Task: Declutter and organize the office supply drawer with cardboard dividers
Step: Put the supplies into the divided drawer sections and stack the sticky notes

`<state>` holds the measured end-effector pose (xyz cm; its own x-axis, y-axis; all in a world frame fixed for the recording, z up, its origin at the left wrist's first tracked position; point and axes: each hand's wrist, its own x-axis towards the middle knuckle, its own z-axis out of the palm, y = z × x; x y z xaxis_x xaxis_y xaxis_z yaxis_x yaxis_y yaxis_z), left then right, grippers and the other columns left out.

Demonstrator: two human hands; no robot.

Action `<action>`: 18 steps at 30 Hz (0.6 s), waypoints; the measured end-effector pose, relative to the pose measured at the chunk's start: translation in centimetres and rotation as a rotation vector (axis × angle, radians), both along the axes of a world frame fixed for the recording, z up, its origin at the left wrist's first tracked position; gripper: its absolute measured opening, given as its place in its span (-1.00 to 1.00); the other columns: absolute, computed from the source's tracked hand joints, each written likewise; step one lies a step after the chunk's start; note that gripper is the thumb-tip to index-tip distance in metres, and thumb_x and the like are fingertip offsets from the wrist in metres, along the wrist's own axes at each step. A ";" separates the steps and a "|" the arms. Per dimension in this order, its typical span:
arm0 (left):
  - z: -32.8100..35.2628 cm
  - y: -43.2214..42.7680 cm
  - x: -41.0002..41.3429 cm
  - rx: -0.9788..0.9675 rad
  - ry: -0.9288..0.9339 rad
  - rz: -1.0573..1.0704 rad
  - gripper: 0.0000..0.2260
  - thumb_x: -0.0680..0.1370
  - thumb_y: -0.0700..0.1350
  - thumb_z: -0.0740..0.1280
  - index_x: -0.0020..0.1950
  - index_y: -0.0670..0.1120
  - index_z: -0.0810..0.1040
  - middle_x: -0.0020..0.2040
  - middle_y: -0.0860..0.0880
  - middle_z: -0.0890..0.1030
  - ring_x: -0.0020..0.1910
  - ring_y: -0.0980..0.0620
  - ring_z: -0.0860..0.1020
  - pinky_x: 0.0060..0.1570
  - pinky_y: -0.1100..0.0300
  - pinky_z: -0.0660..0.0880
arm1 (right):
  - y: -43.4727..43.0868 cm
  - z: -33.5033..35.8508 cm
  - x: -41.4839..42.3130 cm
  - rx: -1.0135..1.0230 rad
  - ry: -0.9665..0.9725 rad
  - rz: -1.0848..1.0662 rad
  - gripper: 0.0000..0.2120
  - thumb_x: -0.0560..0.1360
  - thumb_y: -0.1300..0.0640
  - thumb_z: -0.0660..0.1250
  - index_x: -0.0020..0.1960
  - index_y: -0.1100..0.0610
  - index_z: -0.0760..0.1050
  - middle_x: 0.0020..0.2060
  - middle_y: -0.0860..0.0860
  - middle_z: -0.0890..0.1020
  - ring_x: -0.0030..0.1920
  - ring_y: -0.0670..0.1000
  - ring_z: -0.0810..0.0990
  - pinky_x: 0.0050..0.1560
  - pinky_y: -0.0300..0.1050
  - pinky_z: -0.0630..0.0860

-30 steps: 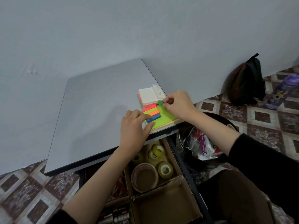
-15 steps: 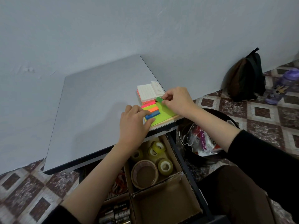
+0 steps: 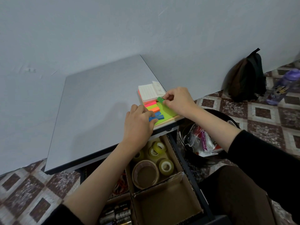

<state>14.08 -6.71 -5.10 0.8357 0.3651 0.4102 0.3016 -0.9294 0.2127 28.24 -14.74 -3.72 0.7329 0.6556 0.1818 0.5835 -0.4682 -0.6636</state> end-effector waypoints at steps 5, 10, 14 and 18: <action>0.0 -0.1 -0.3 0.009 -0.004 0.012 -0.79 0.53 -0.07 0.34 0.09 -0.12 0.64 0.02 -0.09 0.60 0.05 -0.06 0.43 -0.08 0.19 0.23 | -0.1 0.1 -0.1 0.004 0.000 0.007 -0.86 0.46 0.25 0.36 -0.01 0.24 0.64 -0.09 0.13 0.67 -0.06 0.06 0.60 0.02 -0.18 0.45; -0.2 0.1 -0.2 0.020 -0.031 0.022 -0.84 0.42 -0.11 0.46 -0.04 -0.14 0.67 -0.12 -0.10 0.64 -0.09 -0.11 0.51 -0.18 0.12 0.30 | -0.1 -0.1 0.1 0.008 -0.002 0.012 -0.86 0.46 0.26 0.36 -0.01 0.25 0.63 -0.09 0.14 0.67 -0.16 -0.05 0.50 0.01 -0.19 0.44; -0.3 0.2 -0.3 0.034 -0.022 0.021 -0.82 0.42 -0.12 0.46 -0.01 -0.14 0.68 -0.17 -0.12 0.60 -0.13 -0.13 0.48 -0.23 0.08 0.35 | -0.1 -0.2 0.1 0.015 0.000 0.002 -0.86 0.46 0.26 0.36 -0.01 0.24 0.64 -0.10 0.13 0.68 -0.09 0.05 0.58 0.03 -0.18 0.45; -0.4 -0.2 -0.4 0.013 -0.026 0.033 -0.80 0.46 -0.12 0.43 0.04 -0.14 0.67 -0.14 -0.13 0.59 -0.09 -0.13 0.47 -0.21 0.06 0.37 | -0.1 -0.2 0.1 0.020 0.000 0.006 -0.87 0.46 0.26 0.36 -0.02 0.24 0.64 -0.11 0.13 0.67 -0.16 -0.05 0.50 0.00 -0.20 0.44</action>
<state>13.70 -6.87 -5.47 0.8125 0.3867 0.4363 0.3269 -0.9218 0.2083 28.31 -14.83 -3.93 0.7288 0.6565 0.1947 0.5862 -0.4512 -0.6729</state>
